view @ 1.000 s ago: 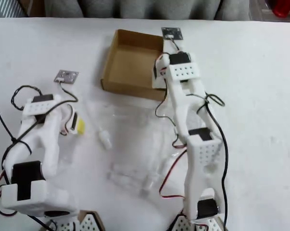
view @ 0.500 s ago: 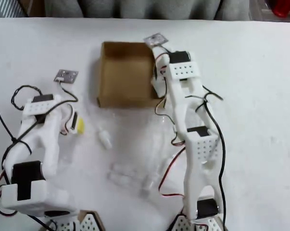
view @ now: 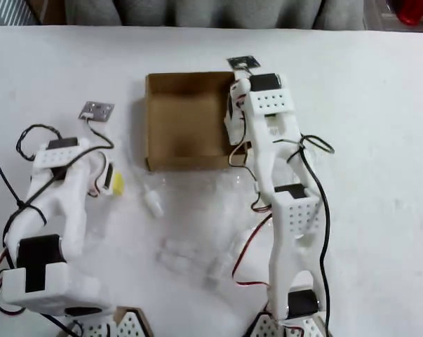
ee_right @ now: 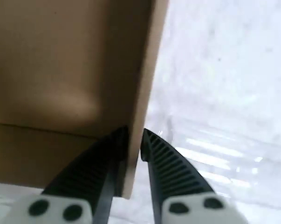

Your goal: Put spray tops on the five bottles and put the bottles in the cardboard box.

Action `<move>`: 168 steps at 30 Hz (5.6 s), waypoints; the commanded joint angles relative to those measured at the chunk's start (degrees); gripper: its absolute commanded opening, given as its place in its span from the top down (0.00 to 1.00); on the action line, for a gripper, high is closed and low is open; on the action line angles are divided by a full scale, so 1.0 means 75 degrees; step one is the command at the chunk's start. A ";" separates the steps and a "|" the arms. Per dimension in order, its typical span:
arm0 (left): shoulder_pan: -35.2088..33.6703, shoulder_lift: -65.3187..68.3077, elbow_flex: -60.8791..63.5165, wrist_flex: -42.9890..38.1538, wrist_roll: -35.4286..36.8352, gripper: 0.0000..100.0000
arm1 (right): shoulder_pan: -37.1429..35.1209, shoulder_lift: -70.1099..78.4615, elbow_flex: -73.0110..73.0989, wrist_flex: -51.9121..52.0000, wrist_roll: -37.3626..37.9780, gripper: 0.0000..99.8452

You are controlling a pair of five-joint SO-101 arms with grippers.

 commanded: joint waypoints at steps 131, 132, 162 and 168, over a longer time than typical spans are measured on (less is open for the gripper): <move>-0.1647 -0.0088 -0.0903 -0.0328 0.1371 0.97 | -0.5386 -0.9594 1.1323 -0.2948 0.2051 0.98; -0.1741 -0.0088 -0.0926 -0.0305 0.1395 0.97 | -0.5140 -0.9981 1.1323 -0.2842 0.2051 0.98; 0.1823 -0.6699 -0.0399 0.0469 0.1395 0.97 | -0.0639 -1.6264 1.1124 -0.9934 -0.1911 0.98; 0.1752 -0.7859 0.1231 -0.0891 0.1395 0.97 | -0.2245 -1.4037 0.8932 -1.0966 -0.1430 0.98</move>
